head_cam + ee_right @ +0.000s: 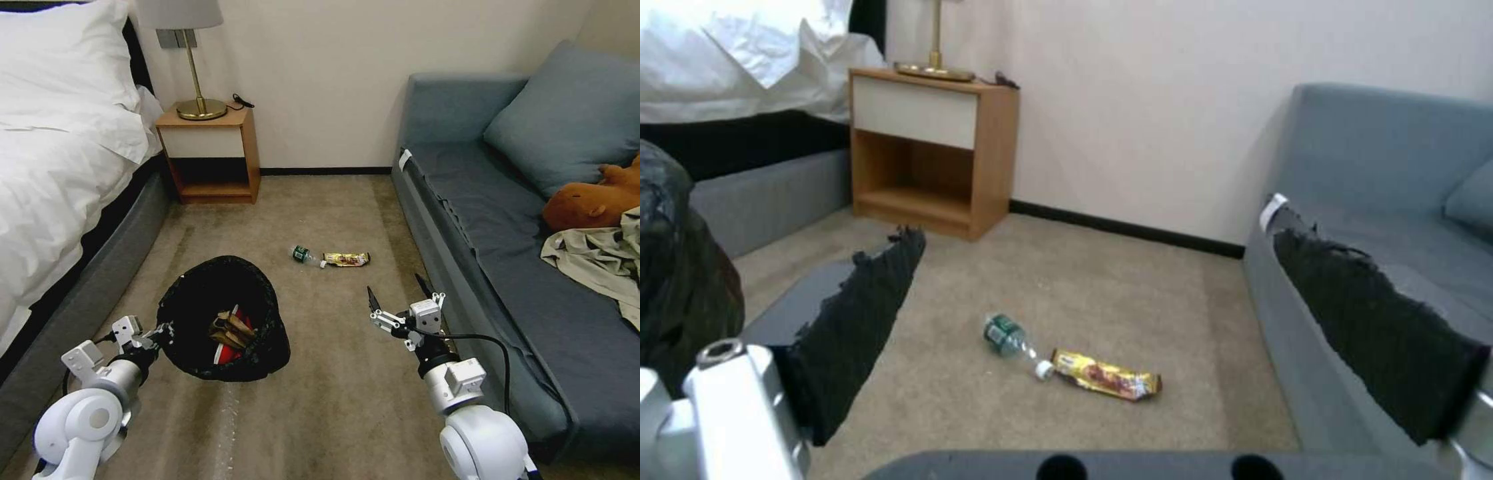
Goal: Pick up the trash bin, then pick up the garbage on the floor and place it into the trash bin.
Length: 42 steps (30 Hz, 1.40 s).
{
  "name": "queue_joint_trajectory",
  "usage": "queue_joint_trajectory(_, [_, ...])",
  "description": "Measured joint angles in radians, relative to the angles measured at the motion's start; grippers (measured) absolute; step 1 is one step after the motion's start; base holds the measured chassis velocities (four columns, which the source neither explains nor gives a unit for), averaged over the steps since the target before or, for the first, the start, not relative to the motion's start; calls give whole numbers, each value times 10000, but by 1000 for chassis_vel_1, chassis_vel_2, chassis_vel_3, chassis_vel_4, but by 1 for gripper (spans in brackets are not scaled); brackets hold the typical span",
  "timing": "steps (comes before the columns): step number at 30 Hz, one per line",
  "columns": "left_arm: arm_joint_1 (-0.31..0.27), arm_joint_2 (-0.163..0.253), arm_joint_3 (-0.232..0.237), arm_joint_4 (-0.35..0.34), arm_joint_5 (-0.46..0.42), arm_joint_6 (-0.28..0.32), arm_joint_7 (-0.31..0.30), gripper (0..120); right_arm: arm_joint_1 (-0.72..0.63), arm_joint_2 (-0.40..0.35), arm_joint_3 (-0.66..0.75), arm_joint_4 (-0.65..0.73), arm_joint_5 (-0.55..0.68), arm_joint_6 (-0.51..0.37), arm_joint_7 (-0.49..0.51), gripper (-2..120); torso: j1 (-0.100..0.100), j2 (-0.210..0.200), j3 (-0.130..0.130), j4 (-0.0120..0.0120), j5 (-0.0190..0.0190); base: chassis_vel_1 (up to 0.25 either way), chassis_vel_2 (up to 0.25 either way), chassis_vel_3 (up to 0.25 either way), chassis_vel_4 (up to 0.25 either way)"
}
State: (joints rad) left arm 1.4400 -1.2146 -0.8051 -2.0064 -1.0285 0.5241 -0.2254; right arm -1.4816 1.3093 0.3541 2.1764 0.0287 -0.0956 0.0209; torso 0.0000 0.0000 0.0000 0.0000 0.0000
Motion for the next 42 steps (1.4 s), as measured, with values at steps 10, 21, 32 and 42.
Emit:
queue_joint_trajectory(10, [-35, 13, -19, 13, -28, -20, 12, 3, -30, -13, 7, -20, 34, -25, 26, 100, 0, 0, 0, 0, 0, 0, 0, 0, 0])
queue_joint_trajectory(21, [-41, 26, -6, 23, -44, -49, 23, 3, -65, -56, 124, -110, 118, 134, 28, 100, 0, 0, 0, 0, 0, 0, 0, 0, 0])
queue_joint_trajectory(32, [-35, 20, -4, 11, -53, -64, 25, 3, -165, -74, 131, -103, 116, 195, 12, 100, 0, 0, 0, 0, 0, -34, 30, 39, -33])
queue_joint_trajectory(42, [-30, -5, -12, 8, -45, -82, 23, 3, -219, -63, 129, -127, 81, 335, -31, 100, 1, 0, 0, 0, 0, -65, 58, 58, -53])
